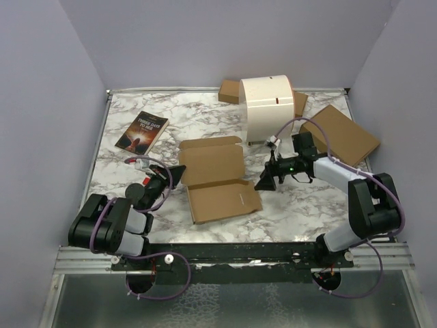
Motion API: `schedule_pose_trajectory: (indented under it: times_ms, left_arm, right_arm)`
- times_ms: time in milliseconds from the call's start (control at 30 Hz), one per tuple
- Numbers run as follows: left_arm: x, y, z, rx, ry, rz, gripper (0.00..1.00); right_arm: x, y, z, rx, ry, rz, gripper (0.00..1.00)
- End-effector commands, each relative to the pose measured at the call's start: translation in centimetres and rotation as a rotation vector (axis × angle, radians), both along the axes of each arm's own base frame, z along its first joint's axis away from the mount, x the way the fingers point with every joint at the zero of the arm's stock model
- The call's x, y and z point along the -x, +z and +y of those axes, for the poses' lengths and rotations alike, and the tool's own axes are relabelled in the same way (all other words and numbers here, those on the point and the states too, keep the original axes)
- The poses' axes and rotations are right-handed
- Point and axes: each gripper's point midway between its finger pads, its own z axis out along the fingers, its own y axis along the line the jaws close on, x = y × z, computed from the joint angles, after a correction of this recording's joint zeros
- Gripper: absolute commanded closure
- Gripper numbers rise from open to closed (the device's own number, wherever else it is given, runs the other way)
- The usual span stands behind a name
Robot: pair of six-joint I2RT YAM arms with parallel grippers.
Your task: Fold the paper box
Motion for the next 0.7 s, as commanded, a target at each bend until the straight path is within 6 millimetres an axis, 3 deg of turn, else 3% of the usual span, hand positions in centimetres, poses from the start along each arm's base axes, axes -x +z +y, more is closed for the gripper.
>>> schedule_pose_trajectory:
  times_ms: [0, 67, 133, 267, 467, 667]
  left_arm:
    - [1.3, 5.3, 0.7, -0.105, 0.050, -0.338, 1.00]
    - [1.6, 5.7, 0.3, -0.160, 0.034, -0.400, 1.00]
    - [1.9, 6.2, 0.0, -0.207, 0.025, -0.454, 1.00]
    - [2.4, 6.7, -0.5, -0.253, 0.004, -0.517, 1.00]
    - [3.2, 7.1, -1.5, -0.286, -0.037, -0.575, 1.00]
    - [4.0, 7.9, -2.5, -0.283, -0.084, -0.620, 1.00]
  right_arm:
    - [-0.9, 3.7, 1.7, -0.052, 0.167, -0.333, 0.19]
    - [-1.4, 5.1, 2.0, -0.079, 0.204, -0.482, 0.17]
    - [-0.6, 6.1, 2.4, -0.132, 0.297, -0.646, 0.15]
    - [0.3, 6.0, 2.6, -0.157, 0.378, -0.781, 0.05]
    - [-0.5, 3.6, 2.3, -0.071, 0.393, -0.715, 0.07]
    - [-1.4, 2.7, 2.4, -0.048, 0.353, -0.597, 0.15]
